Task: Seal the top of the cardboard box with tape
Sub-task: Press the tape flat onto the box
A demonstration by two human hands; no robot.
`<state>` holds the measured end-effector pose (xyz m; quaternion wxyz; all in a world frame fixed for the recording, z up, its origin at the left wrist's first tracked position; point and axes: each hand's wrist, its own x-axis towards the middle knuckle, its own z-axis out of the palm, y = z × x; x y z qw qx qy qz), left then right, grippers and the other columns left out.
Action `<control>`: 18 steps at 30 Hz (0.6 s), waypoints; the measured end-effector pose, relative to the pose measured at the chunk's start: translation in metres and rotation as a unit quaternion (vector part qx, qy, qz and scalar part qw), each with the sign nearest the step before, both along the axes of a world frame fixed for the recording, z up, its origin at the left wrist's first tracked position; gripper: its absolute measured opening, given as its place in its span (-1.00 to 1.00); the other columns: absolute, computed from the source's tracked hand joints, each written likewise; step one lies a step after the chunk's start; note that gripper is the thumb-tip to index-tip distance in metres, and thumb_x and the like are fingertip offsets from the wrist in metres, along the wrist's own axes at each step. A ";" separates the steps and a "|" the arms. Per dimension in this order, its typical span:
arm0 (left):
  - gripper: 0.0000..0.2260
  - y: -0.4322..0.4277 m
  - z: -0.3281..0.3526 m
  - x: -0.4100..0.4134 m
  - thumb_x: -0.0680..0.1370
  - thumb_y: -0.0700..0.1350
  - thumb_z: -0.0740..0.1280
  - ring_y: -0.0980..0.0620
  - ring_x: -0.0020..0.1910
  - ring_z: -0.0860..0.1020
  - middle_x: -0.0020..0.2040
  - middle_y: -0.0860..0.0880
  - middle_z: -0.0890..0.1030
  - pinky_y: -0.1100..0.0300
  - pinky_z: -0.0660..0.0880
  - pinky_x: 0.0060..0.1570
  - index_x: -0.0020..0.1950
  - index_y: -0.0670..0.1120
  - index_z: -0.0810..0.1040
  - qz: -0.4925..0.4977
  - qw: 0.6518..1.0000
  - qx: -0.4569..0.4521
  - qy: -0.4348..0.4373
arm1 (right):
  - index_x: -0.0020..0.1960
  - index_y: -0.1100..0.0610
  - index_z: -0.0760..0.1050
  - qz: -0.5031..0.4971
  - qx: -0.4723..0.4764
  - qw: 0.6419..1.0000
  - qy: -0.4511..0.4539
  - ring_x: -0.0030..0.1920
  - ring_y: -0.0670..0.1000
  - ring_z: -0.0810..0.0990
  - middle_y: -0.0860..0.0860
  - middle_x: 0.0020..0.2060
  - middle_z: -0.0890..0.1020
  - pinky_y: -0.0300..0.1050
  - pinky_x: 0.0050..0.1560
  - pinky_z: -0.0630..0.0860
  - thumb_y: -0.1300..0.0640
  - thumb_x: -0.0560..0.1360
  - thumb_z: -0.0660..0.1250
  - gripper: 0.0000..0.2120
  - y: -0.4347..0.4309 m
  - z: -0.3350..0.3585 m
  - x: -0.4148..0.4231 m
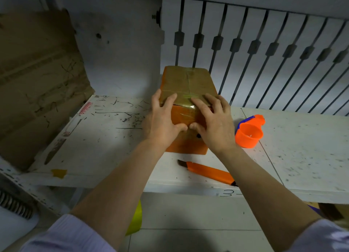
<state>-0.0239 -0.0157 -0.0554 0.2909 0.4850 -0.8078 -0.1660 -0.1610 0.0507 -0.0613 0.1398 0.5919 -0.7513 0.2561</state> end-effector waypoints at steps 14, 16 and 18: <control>-0.30 -0.043 -0.005 -0.016 0.41 -0.06 0.45 -0.16 0.35 0.40 0.54 0.07 0.09 -0.05 0.44 0.26 0.47 0.13 0.18 -0.036 0.999 -0.017 0.033 | 0.28 -0.12 0.40 -0.018 -0.062 0.993 -0.095 0.43 0.14 0.14 0.00 0.32 0.40 0.20 0.05 0.51 -0.16 0.51 0.16 -0.63 -0.050 -0.001 -0.012; -0.32 -0.043 -0.004 -0.013 0.44 -0.12 0.43 -0.13 0.39 0.35 0.55 0.07 0.09 -0.03 0.40 0.31 0.47 0.13 0.19 -0.050 0.997 -0.006 0.053 | 0.26 -0.11 0.44 -0.015 -0.085 0.988 -0.128 0.44 0.13 0.14 -0.01 0.32 0.42 0.18 0.09 0.49 -0.08 0.55 0.14 -0.69 -0.052 -0.001 -0.010; -0.35 -0.043 0.000 -0.009 0.48 -0.22 0.37 -0.05 0.46 0.26 0.55 0.08 0.08 0.07 0.33 0.35 0.48 0.13 0.18 -0.078 0.993 0.018 0.092 | 0.28 -0.11 0.44 0.004 -0.092 0.985 -0.143 0.47 0.15 0.10 -0.01 0.35 0.40 0.17 0.23 0.39 0.03 0.57 0.14 -0.70 -0.049 -0.002 -0.010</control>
